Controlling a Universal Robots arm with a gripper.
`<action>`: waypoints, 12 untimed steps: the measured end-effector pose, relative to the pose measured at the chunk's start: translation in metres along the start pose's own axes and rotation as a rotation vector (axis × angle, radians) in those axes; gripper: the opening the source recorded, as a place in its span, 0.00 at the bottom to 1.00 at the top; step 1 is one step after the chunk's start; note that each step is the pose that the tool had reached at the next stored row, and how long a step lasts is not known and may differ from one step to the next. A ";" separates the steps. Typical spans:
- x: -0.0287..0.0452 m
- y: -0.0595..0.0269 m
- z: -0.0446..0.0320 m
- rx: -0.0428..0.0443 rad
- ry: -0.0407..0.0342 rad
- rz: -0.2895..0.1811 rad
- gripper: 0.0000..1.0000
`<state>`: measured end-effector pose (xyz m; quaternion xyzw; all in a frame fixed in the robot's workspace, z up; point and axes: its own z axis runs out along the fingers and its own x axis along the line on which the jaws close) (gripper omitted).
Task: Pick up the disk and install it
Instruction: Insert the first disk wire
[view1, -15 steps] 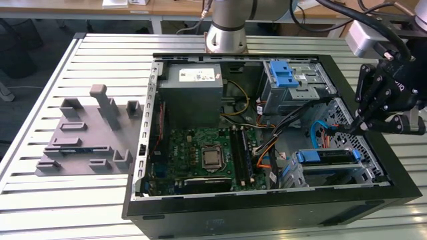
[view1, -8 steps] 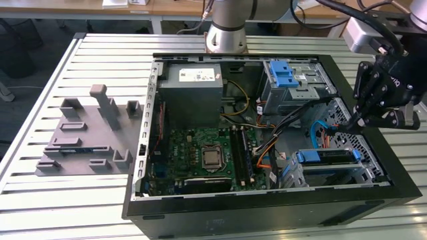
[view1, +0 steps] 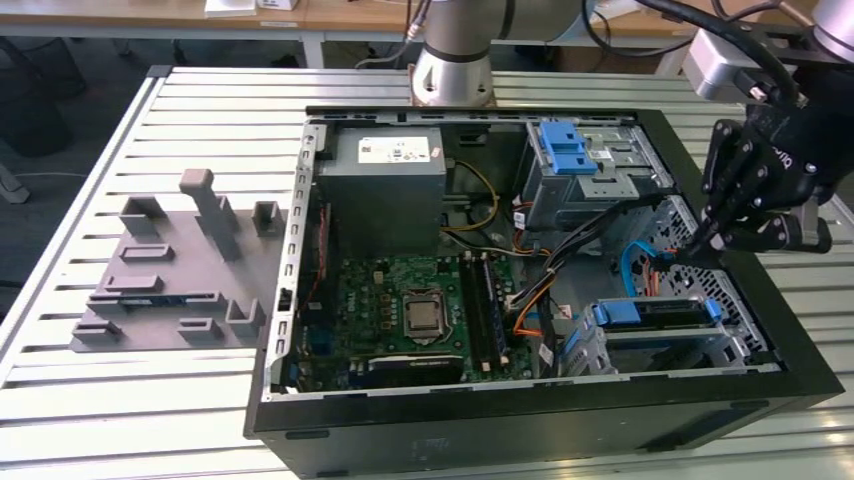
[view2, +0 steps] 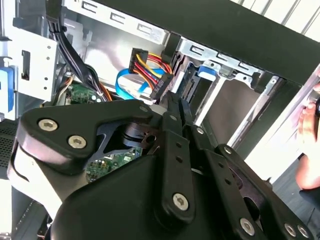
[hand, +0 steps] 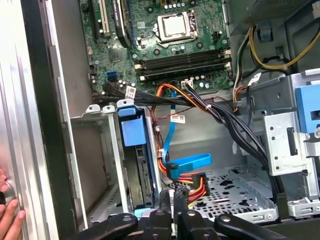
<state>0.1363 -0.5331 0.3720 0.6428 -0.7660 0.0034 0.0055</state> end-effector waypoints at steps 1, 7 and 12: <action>-0.0009 -0.0007 0.0005 -0.0003 0.0001 0.002 0.17; -0.0083 -0.0008 0.0035 0.0000 0.0038 0.012 0.18; -0.0124 -0.0002 0.0066 0.0004 0.0075 0.034 0.25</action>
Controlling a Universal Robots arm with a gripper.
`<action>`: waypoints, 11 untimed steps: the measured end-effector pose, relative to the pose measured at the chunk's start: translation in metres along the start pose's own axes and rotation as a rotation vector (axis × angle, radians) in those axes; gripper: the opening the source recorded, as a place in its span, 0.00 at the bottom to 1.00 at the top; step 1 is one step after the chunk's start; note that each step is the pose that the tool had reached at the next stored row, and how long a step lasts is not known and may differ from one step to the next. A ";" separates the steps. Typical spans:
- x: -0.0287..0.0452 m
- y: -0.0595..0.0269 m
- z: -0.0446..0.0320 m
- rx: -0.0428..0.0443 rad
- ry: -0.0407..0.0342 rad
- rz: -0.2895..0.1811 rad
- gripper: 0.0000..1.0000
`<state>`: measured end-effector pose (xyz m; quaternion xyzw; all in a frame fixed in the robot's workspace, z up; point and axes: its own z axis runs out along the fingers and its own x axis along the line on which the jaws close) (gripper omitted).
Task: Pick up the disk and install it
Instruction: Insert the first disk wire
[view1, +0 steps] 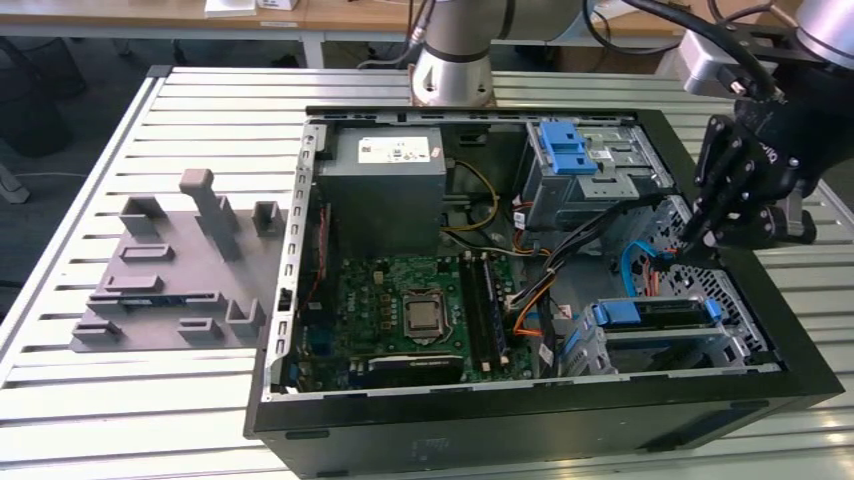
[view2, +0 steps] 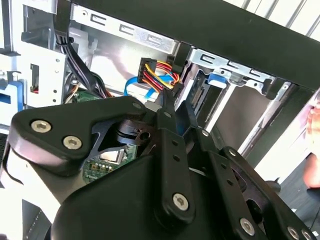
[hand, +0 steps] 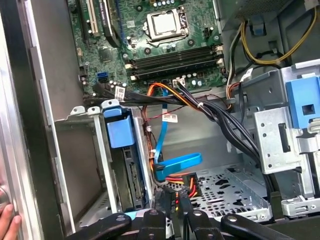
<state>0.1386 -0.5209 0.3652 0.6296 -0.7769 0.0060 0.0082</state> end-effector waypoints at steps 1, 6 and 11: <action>-0.0007 0.0001 0.0007 0.0000 0.0005 0.005 0.25; -0.0036 0.0007 0.0040 0.0027 0.0145 0.023 0.25; -0.0059 0.0011 0.0071 0.0055 0.0277 0.027 0.25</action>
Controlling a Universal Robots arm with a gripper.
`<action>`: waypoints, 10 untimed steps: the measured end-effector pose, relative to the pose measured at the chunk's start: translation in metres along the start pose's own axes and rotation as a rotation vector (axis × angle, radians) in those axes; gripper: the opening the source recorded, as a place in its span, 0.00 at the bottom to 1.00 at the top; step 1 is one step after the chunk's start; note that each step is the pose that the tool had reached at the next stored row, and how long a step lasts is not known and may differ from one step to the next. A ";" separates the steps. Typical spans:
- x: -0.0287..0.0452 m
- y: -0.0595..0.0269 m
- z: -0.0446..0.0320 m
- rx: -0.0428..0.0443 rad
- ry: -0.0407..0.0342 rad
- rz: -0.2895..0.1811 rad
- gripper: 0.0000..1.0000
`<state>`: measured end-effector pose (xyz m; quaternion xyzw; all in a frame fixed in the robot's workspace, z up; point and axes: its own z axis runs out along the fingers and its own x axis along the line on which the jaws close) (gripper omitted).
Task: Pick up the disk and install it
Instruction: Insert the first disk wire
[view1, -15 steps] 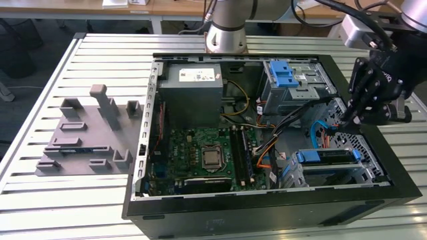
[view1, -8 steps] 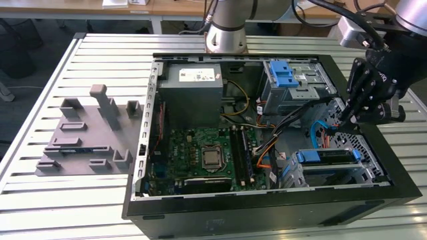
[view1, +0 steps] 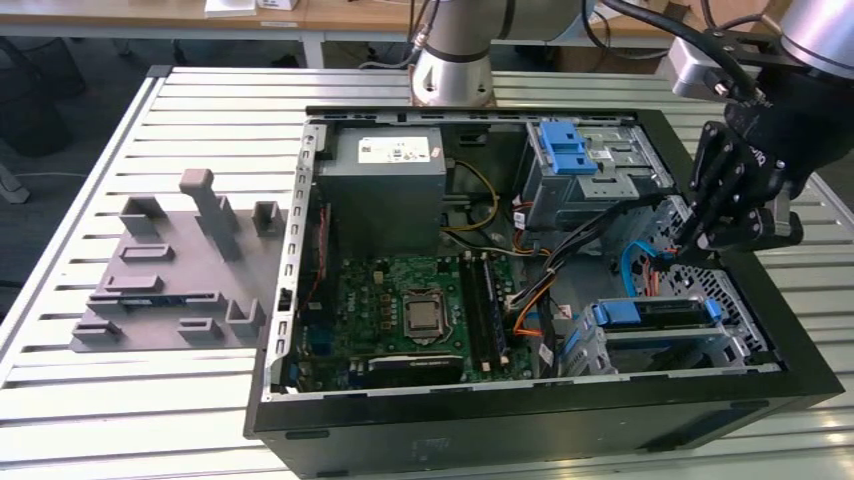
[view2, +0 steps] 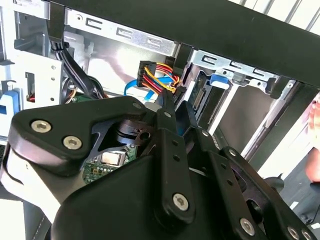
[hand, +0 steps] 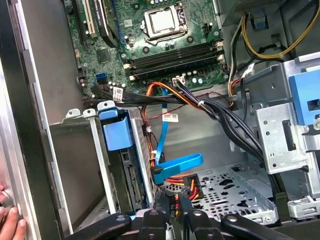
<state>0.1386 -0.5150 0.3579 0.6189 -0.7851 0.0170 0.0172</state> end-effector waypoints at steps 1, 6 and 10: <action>-0.0004 0.0001 0.0005 0.0004 0.0019 0.000 0.25; -0.0021 0.0005 0.0028 0.0067 0.0278 0.001 0.25; -0.0027 0.0006 0.0031 0.0083 0.0349 0.001 0.17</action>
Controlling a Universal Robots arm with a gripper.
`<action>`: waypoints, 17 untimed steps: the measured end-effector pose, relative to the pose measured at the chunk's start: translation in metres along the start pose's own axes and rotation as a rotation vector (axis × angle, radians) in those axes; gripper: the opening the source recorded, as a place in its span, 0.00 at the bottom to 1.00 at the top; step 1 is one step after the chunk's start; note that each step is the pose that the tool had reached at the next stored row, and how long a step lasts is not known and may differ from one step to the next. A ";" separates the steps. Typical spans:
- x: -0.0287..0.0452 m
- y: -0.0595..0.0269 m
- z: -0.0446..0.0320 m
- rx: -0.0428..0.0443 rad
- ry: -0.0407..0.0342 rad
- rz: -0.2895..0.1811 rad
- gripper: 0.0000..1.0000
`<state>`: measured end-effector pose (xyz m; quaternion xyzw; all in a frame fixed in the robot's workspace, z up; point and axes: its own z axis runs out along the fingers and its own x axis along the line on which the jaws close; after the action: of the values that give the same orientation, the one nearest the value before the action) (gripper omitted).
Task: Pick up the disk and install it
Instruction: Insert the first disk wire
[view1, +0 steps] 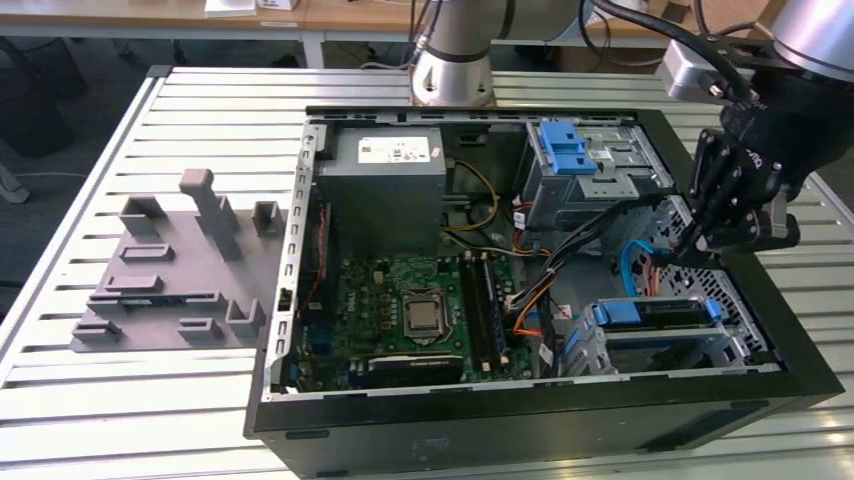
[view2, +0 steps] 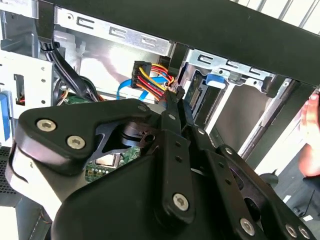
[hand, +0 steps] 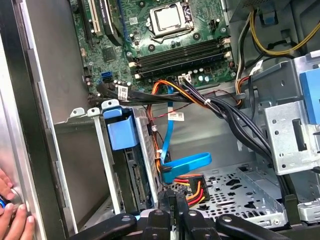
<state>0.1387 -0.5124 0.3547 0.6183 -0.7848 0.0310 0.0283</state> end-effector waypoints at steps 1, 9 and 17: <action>0.0000 0.0000 0.0000 0.0000 0.0001 0.000 0.17; 0.0007 0.0008 0.0005 0.0044 -0.0009 -0.050 0.16; 0.0073 0.0028 0.0012 0.0084 -0.0015 -0.084 0.16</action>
<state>0.1342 -0.5189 0.3540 0.6508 -0.7581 0.0326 0.0263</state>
